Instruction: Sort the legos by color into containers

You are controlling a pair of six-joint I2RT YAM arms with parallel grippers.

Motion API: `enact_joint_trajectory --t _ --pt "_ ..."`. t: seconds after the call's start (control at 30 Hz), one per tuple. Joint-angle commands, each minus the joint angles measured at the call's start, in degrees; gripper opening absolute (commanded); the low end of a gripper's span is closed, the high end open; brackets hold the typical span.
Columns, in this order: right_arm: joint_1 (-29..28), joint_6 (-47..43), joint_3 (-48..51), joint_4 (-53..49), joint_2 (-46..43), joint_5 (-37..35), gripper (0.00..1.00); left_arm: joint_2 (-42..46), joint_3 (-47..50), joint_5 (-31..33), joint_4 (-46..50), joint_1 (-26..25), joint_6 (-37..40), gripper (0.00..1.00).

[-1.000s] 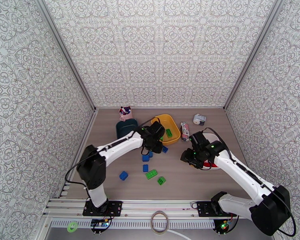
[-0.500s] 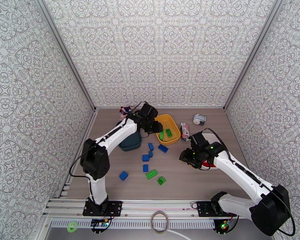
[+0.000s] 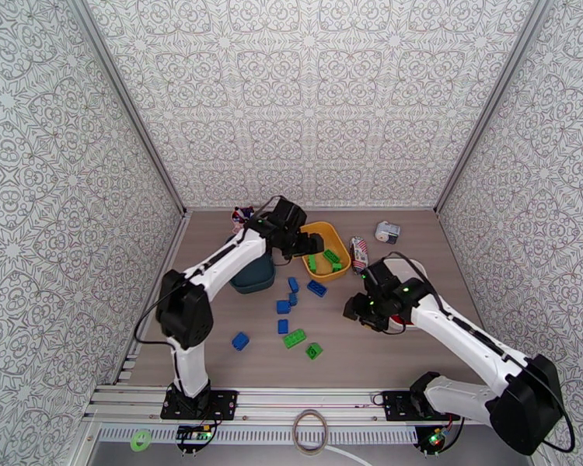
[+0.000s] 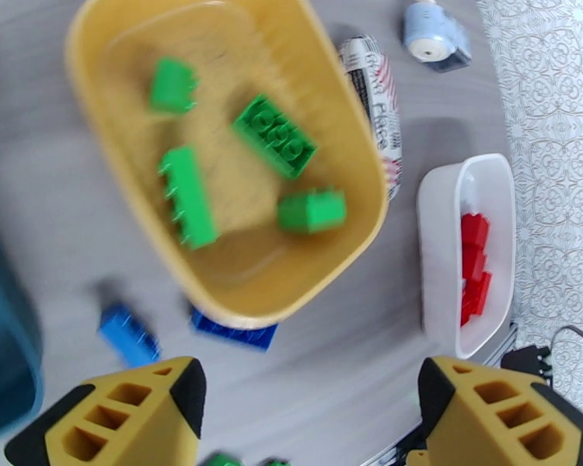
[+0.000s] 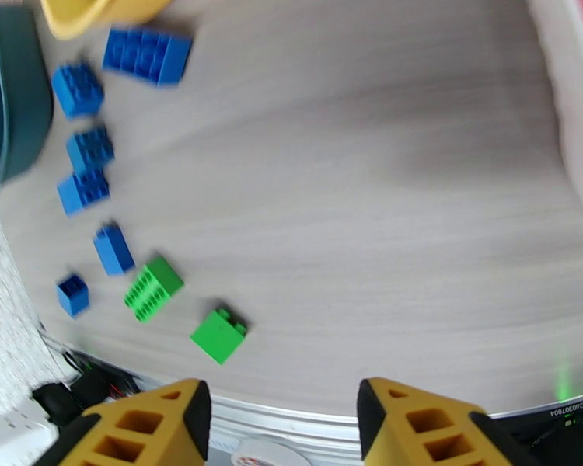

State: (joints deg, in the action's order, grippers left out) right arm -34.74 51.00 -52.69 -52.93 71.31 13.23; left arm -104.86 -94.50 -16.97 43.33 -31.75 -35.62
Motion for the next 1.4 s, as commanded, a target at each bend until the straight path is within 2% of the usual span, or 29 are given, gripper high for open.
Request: enact_joint_trajectory --t 0.0,0.1,0.23,0.43,0.83,1.37 --pt "-4.05 -2.67 -1.28 0.21 3.73 0.50 0.58 8.16 6.63 6.49 0.59 0.75 -3.15 0.79" --pt "-9.05 -4.33 -3.61 0.68 8.71 0.54 0.60 14.95 15.31 10.67 0.62 0.98 -7.12 0.80" --pt "-15.59 -7.21 -8.39 0.41 16.84 0.56 0.61 23.64 26.29 12.94 -0.70 0.97 -12.03 0.82" --pt "-22.29 -11.99 -16.77 -2.45 27.09 -1.22 0.64 32.83 35.61 14.92 0.83 1.37 -15.77 0.84" --pt "-25.61 -17.85 -20.35 -6.43 35.72 -4.83 0.66 44.41 44.62 16.96 4.46 2.86 -19.65 0.86" --pt "-26.96 -16.64 -21.70 -7.01 39.30 -9.76 0.62 47.65 49.47 16.38 4.58 3.17 -21.24 0.86"
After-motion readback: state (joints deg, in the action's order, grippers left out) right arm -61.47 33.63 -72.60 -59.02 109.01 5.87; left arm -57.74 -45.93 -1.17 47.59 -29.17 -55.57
